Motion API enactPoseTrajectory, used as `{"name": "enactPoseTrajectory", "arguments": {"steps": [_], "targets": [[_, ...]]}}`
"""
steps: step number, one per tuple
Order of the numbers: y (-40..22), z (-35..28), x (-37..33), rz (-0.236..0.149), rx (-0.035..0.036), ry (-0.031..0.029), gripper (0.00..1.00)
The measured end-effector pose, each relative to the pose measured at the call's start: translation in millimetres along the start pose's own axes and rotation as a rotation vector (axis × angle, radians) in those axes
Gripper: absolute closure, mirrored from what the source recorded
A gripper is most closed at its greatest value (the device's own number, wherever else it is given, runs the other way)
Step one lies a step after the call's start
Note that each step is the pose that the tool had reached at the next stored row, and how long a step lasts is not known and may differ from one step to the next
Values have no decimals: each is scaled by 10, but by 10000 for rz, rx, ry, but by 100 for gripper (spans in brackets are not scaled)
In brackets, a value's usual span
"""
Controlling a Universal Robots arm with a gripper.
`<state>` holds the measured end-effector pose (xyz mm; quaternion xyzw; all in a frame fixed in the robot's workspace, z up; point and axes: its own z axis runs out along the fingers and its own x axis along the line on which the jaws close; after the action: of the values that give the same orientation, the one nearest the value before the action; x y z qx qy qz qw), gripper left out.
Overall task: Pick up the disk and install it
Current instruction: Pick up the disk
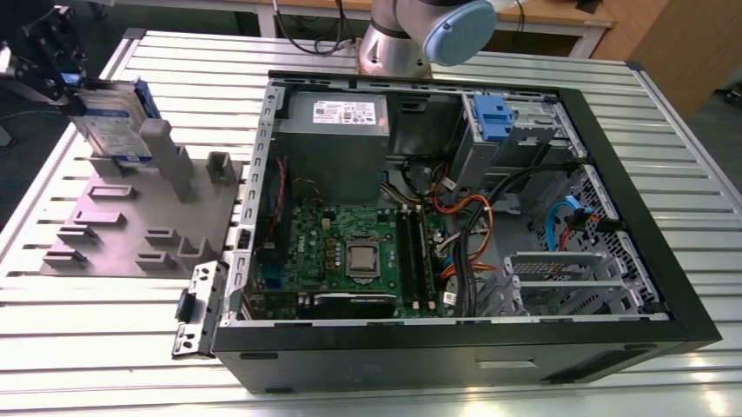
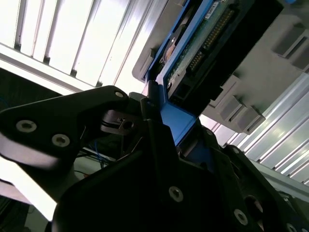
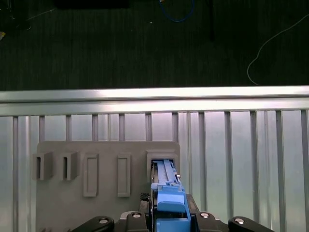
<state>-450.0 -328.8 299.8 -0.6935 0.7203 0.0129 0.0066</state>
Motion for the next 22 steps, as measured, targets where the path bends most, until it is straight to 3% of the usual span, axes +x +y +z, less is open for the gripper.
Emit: {"name": "enactPoseTrajectory", "arguments": {"steps": [7,22], "targets": [[0,-55,-2,0,0,0,64],[1,-88,-2,0,-1,0,64]]}}
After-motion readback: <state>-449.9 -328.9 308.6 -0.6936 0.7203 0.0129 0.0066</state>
